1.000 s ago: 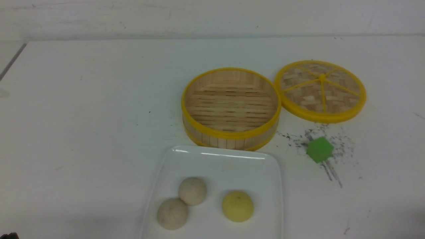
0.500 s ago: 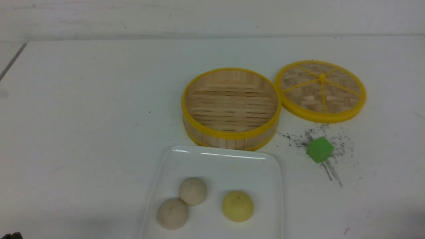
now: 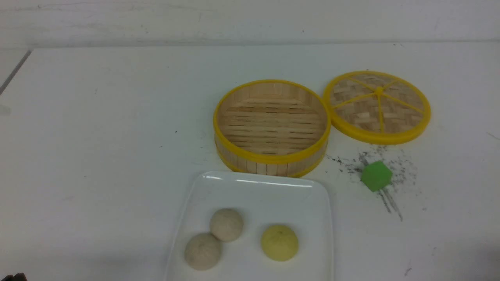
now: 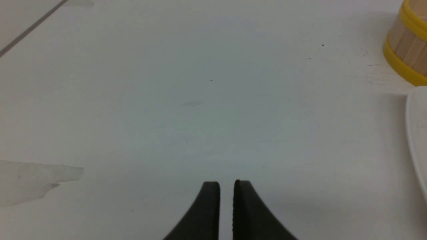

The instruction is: Put the steamed buns into the plate on the white tablecloth.

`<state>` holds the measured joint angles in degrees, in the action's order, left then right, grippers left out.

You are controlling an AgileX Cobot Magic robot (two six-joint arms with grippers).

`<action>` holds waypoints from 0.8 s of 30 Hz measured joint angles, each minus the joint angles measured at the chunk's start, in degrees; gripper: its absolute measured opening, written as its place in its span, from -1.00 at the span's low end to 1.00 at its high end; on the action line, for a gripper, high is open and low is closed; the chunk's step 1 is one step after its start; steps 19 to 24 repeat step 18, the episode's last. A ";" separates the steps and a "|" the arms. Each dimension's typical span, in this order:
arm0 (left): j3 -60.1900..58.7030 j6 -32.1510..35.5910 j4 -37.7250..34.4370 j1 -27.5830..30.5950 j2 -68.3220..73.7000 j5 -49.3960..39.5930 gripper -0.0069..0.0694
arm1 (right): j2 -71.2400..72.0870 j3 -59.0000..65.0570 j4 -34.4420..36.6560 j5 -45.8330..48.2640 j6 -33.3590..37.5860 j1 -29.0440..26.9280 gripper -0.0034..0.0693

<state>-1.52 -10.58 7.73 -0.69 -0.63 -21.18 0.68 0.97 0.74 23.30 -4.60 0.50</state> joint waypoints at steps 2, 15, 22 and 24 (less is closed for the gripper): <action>0.00 0.00 0.00 0.00 0.00 0.00 -0.58 | 0.00 0.00 0.00 0.00 0.00 0.00 -0.34; 0.00 0.02 0.00 0.00 0.00 0.00 -0.57 | 0.00 0.00 0.00 0.00 0.00 0.00 -0.28; 0.00 0.02 0.00 0.00 0.00 0.00 -0.57 | 0.00 0.00 0.00 0.00 0.00 0.00 -0.27; 0.00 0.02 0.00 0.00 0.00 0.00 -0.57 | 0.00 0.00 0.00 0.00 0.00 0.00 -0.27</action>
